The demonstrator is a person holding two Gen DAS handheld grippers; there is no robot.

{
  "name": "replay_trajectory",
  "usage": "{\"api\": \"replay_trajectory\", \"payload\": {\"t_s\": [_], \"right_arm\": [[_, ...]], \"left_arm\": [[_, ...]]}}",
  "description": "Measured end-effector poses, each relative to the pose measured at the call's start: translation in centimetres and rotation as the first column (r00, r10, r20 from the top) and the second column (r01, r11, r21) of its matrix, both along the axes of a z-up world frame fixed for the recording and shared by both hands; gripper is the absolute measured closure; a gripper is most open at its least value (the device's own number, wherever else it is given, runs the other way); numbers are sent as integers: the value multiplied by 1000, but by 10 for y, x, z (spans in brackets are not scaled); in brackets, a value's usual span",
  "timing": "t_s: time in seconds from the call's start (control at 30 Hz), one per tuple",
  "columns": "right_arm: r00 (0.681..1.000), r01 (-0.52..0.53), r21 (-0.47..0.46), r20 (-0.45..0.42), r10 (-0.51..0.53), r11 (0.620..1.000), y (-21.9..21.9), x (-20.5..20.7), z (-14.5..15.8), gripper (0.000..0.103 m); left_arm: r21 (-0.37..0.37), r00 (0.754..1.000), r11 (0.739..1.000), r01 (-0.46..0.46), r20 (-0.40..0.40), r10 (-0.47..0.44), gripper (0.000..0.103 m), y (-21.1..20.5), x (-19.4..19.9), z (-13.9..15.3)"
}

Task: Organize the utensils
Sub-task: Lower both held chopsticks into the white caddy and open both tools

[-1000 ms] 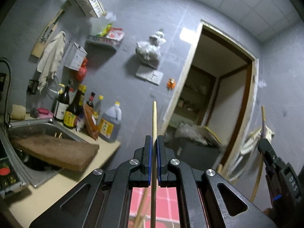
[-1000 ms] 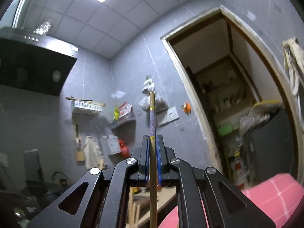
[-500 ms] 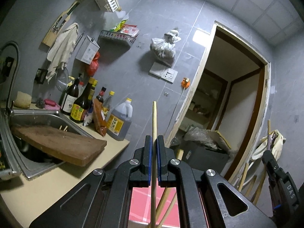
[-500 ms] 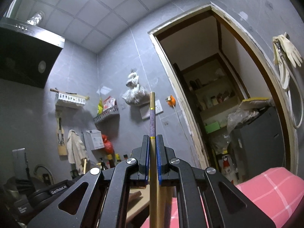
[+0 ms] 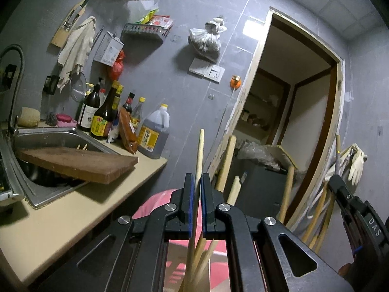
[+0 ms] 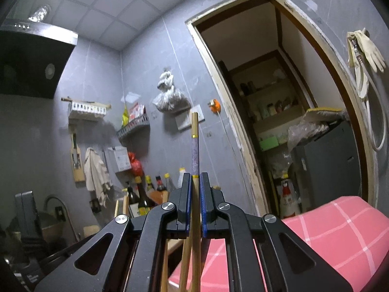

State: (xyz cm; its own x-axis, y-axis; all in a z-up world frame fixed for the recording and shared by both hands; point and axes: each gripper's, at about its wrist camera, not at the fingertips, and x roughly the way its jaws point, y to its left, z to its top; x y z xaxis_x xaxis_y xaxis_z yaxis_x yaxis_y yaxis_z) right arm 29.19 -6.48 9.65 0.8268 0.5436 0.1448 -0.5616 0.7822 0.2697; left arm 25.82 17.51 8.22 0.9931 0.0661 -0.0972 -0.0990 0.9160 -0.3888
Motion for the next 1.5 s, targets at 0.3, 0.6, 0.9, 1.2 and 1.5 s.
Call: {"api": "replay_trajectory", "payload": {"t_s": [0.3, 0.6, 0.9, 1.2, 1.5], "right_arm": [[995, -40, -80, -96, 32, 996, -1, -9, -9, 98], [989, -62, -137, -140, 42, 989, -2, -16, -15, 95], [995, -61, -179, -86, 47, 982, -4, -31, -5, 77], [999, -15, -145, -44, 9, 989, -32, -45, 10, 51], [996, 34, -104, -75, -42, 994, -90, -73, 17, 19]], "left_arm": [[55, 995, 997, 58, -87, -53, 100, -19, -6, -13], [64, 985, 993, 96, -150, -85, 97, -28, -9, -19], [54, 987, 993, 103, -131, -96, 82, -29, -19, -14], [81, 988, 989, 125, -98, -117, 67, -42, -36, 6], [116, 982, 978, 175, -96, -164, 34, -70, -50, 13]]}}
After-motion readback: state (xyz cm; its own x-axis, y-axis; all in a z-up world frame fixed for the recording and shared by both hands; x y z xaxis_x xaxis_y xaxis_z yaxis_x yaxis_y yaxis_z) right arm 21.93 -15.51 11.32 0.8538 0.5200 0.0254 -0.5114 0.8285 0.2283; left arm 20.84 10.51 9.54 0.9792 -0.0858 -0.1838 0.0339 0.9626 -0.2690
